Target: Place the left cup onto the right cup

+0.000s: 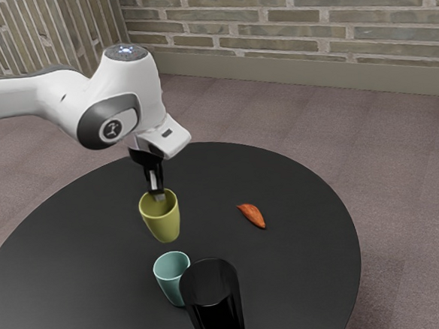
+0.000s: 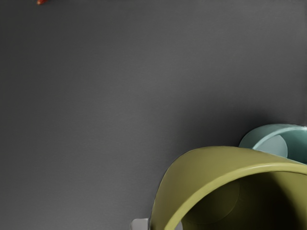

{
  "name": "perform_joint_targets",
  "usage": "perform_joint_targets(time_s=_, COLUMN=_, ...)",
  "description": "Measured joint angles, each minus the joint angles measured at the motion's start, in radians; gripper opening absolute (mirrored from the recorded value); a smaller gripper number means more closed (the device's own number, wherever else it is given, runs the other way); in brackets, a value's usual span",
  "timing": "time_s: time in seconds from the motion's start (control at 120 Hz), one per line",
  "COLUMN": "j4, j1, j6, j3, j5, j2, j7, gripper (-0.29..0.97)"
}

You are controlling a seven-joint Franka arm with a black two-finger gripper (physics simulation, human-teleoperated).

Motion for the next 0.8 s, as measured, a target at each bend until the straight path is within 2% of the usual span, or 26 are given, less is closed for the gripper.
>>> perform_joint_targets(time_s=0.375, j4=0.001, j1=0.008, j6=-0.020, j3=-0.023, j5=-0.010, j2=0.002, j7=-0.052, gripper=-0.11)
perform_joint_targets(time_s=0.8, j4=-0.004, j1=0.008, j6=-0.112, j3=-0.028, j5=-0.096, j2=-0.001, j7=-0.092, gripper=-0.11)
